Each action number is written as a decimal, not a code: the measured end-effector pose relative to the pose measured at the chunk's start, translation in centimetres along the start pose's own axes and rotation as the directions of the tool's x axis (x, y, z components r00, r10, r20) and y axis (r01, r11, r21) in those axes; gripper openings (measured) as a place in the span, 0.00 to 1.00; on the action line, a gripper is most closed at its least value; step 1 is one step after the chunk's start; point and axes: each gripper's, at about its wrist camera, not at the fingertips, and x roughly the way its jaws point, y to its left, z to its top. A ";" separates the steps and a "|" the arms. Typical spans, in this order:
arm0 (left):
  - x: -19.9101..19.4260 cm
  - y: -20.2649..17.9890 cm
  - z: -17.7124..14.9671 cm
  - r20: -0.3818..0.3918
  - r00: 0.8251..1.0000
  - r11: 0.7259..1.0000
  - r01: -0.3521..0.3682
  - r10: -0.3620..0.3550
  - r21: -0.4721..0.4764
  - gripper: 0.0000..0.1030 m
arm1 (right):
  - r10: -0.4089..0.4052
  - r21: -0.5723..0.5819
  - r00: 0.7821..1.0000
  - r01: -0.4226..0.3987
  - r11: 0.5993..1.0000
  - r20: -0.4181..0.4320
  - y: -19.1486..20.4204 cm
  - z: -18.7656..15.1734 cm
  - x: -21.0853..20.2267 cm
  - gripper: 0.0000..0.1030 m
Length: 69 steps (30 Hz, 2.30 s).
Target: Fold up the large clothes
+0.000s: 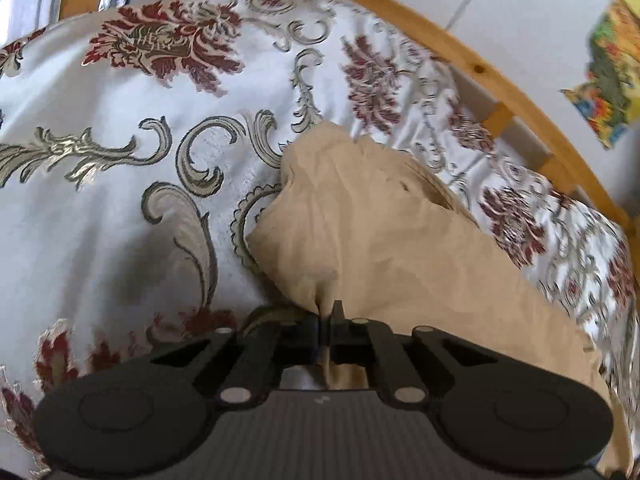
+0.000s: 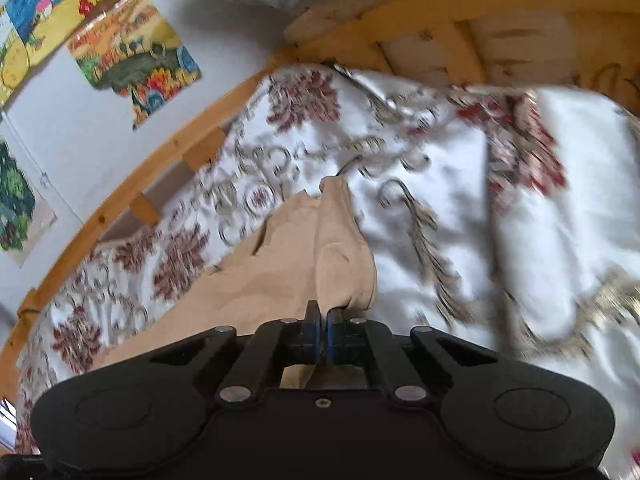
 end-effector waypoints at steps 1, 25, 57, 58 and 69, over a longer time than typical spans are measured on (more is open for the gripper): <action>-0.1 0.0 -0.3 0.011 1.000 1.000 0.005 -0.005 0.022 0.05 | -0.018 -0.005 1.000 0.018 1.000 -0.012 -0.2 -0.1 0.1 0.09; 1.5 0.7 -0.3 0.013 0.999 0.999 0.049 -0.049 -0.014 0.87 | -0.203 -0.390 0.967 0.247 0.887 0.151 6.9 -3.9 3.0 0.89; 1.7 0.6 -0.8 -0.021 0.996 0.994 0.087 -0.086 0.073 0.99 | 0.057 -0.891 0.998 -0.006 0.455 0.022 21.5 -6.9 18.0 0.99; 1.6 0.7 -0.9 -0.019 0.996 0.994 0.087 -0.085 0.065 0.99 | 0.053 -0.895 0.998 -0.010 0.446 0.016 21.3 -7.1 17.4 0.99; 1.7 -0.3 -2.2 0.009 0.999 0.998 0.050 -0.049 -0.024 0.99 | 0.027 -0.905 1.000 -0.001 0.425 0.012 17.0 -10.6 7.9 0.99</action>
